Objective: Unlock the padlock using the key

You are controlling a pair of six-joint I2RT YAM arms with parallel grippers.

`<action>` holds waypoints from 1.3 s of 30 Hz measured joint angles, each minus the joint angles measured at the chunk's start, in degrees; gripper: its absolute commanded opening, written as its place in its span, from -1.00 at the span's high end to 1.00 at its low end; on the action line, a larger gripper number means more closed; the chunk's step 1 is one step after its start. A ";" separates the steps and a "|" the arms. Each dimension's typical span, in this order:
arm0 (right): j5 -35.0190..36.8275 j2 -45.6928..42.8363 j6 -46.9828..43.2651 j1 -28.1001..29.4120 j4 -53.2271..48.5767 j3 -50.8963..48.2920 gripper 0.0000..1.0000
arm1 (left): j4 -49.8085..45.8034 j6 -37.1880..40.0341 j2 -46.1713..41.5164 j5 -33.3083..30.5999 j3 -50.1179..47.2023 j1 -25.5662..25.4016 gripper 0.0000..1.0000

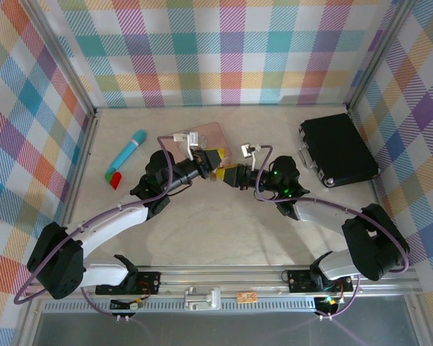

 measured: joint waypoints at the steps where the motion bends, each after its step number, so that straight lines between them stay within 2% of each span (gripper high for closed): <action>1: 0.02 0.00 -0.02 0.00 0.09 0.00 0.38 | 0.63 -0.33 0.00 0.13 -0.31 0.00 1.00; 6: 0.26 -1.14 -0.94 0.02 -1.77 0.04 0.29 | 1.77 -0.76 -0.13 0.15 -1.81 0.00 1.00; 12: 0.74 -4.22 -2.21 0.02 -2.86 0.20 0.34 | 2.10 -1.46 -0.35 0.37 -2.49 0.00 1.00; 20: -0.28 -0.90 -1.29 0.04 -0.44 1.44 0.56 | 2.86 -3.37 -1.97 0.98 -3.65 0.02 1.00; 25: -2.40 1.03 0.31 0.04 3.21 2.14 0.85 | 3.43 -4.68 -2.14 0.59 -4.11 0.20 1.00; 30: -3.58 2.14 1.90 -0.02 5.44 2.64 1.00 | 5.62 -5.70 -2.25 0.31 -4.90 0.44 0.98; 32: -3.89 2.38 2.45 -0.07 5.81 2.84 1.00 | 6.10 -6.12 -2.29 0.11 -5.09 0.44 0.70; 35: -3.96 2.45 2.32 0.07 5.16 3.06 1.00 | 6.86 -7.04 -2.43 0.33 -5.09 0.26 -0.38; 36: -3.96 2.45 2.05 0.07 4.26 3.17 1.00 | 6.80 -7.45 -2.75 0.37 -5.11 0.15 -0.57; 37: -3.96 2.38 1.38 0.13 3.32 3.30 1.00 | 6.62 -7.78 -3.08 0.31 -5.11 0.11 -0.67; 39: -3.61 1.62 -0.68 0.15 -0.13 3.45 1.00 | 5.20 -8.31 -4.66 0.00 -5.11 0.46 -0.73</action>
